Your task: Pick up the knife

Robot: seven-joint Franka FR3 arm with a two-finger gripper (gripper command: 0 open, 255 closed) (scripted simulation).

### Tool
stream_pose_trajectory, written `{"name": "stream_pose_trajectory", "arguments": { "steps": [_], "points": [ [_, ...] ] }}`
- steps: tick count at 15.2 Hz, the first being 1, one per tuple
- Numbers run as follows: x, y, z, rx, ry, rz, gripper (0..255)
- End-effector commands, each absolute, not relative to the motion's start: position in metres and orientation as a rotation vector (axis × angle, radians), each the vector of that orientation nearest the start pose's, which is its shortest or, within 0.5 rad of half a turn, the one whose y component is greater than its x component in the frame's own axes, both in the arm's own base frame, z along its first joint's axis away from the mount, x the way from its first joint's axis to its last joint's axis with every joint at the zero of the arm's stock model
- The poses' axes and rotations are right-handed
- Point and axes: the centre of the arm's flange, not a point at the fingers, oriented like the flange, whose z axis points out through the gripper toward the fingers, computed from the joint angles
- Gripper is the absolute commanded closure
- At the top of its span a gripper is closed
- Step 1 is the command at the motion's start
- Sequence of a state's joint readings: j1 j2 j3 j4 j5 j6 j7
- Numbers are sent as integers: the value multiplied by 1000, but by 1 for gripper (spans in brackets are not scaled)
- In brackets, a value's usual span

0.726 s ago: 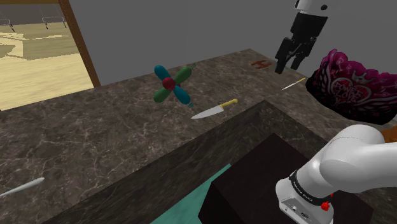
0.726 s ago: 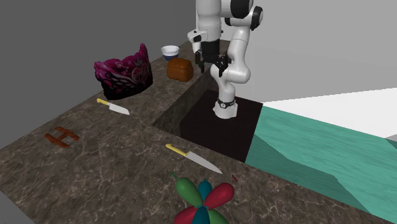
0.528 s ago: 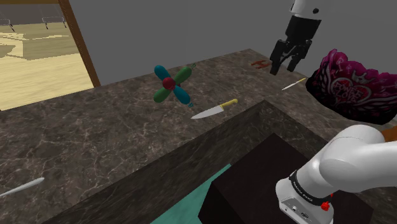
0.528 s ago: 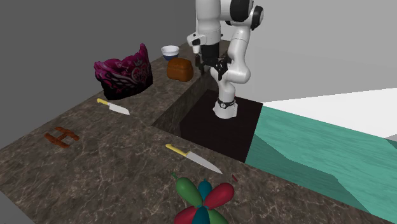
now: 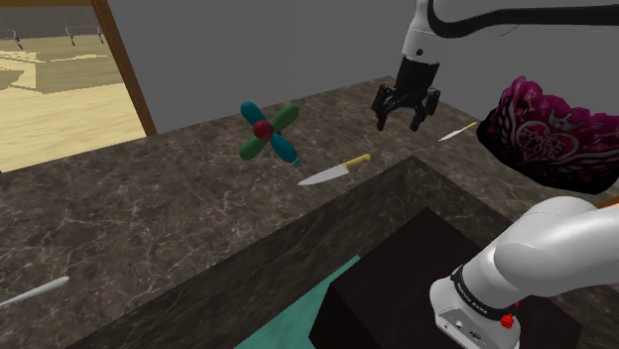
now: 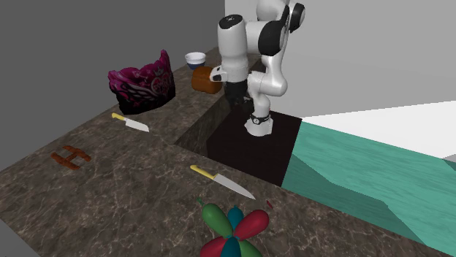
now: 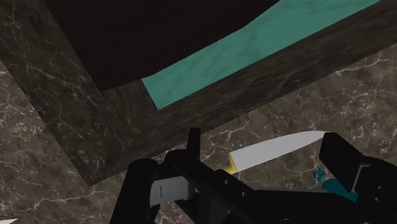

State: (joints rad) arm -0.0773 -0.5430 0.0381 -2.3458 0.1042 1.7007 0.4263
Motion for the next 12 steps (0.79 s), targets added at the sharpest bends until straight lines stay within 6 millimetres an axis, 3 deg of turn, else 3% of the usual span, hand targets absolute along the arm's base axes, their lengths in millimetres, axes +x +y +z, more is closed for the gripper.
{"name": "stream_pose_trajectory", "arguments": {
  "steps": [1,12],
  "points": [
    [395,-2,504,-2941,887,186,0],
    [485,-30,392,-2628,1578,234,0]
  ]
}}
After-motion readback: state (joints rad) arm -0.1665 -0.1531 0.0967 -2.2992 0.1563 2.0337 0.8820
